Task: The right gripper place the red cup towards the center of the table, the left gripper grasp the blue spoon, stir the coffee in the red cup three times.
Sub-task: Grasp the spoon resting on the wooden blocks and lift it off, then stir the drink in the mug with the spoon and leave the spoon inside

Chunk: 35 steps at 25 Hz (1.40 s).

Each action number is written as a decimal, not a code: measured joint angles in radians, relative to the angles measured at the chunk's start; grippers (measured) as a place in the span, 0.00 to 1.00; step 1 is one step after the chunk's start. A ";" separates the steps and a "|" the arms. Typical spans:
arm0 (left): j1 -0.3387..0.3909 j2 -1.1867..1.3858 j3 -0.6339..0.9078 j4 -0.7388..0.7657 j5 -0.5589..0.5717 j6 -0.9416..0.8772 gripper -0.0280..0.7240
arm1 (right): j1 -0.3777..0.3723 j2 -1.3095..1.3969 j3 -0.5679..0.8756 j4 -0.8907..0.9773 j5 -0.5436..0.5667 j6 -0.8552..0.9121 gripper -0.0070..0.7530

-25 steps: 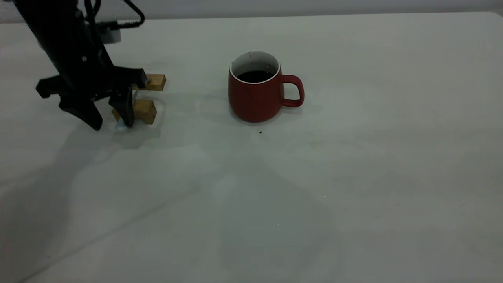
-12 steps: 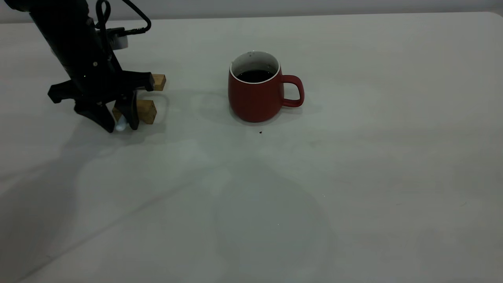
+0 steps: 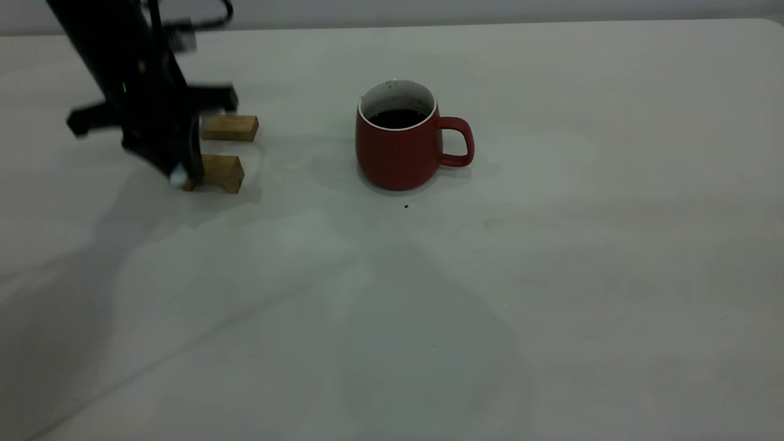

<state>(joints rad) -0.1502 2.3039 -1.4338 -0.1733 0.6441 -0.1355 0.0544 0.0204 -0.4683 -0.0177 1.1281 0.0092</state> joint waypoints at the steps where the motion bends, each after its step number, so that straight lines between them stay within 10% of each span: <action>1: 0.000 -0.026 -0.009 -0.034 0.025 -0.002 0.23 | 0.000 0.000 0.000 0.000 0.000 0.000 0.74; 17: -0.001 -0.144 -0.030 -1.120 0.220 -0.125 0.23 | 0.000 0.000 0.000 0.000 0.000 0.000 0.74; 27: -0.026 -0.144 -0.030 -1.279 0.242 -0.750 0.23 | 0.000 0.000 0.000 0.000 0.000 0.000 0.74; 35: -0.139 -0.132 -0.030 -1.357 0.011 -0.981 0.23 | 0.000 0.000 0.000 0.000 0.000 -0.002 0.74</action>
<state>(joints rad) -0.2891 2.1722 -1.4636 -1.5298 0.6551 -1.1164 0.0544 0.0204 -0.4683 -0.0177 1.1281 0.0074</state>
